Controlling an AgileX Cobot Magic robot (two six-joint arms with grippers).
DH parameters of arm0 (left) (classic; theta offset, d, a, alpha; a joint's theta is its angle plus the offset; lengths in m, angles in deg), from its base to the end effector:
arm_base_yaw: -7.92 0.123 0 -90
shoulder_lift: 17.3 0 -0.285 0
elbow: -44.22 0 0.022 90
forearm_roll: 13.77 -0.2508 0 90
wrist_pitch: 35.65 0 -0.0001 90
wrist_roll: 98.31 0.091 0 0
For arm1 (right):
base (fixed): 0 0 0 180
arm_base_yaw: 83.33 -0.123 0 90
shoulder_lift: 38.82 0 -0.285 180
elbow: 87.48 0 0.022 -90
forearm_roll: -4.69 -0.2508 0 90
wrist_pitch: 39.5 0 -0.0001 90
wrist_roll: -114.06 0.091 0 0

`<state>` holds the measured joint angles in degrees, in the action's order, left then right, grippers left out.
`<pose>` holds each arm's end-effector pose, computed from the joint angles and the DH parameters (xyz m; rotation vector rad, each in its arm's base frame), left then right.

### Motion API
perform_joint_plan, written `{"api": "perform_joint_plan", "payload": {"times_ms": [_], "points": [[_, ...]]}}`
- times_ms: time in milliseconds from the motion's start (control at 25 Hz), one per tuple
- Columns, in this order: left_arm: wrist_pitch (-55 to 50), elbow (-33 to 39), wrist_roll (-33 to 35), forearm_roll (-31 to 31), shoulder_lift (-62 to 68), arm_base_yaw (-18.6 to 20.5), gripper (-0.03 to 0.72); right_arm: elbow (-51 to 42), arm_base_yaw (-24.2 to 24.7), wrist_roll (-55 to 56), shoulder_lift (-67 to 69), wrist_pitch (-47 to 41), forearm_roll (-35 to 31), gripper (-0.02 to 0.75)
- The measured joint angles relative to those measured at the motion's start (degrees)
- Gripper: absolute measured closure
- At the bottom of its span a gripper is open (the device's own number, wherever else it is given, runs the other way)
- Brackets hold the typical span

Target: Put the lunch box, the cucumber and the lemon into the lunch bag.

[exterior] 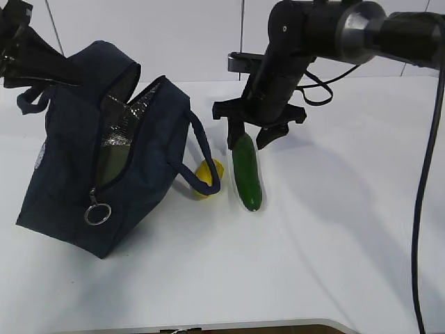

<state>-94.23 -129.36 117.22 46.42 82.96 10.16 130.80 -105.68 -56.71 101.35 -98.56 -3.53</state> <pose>0.3340 -0.0544 0.3019 0.1359 2.3937 -1.0800 0.4569 0.1999 0.1901 -0.2495 2.8309 0.3151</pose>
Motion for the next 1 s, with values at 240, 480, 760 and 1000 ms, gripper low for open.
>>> {"api": "perform_joint_plan", "payload": {"times_ms": [240,480,760,1000], "points": [[0.1,0.0,0.0,0.0,0.0,0.0,0.7,0.0,0.0,0.6,0.6,2.5,0.0,0.182],[0.1,0.0,0.0,0.0,0.0,0.0,0.7,0.0,0.0,1.9,1.8,4.3,-0.4,0.172],[0.1,0.0,0.0,0.0,0.0,0.0,0.7,0.1,0.0,2.1,3.9,4.1,0.0,0.173],[0.1,0.0,0.1,0.0,0.0,0.0,0.7,0.1,0.0,2.2,3.9,4.1,0.9,0.302]]}}
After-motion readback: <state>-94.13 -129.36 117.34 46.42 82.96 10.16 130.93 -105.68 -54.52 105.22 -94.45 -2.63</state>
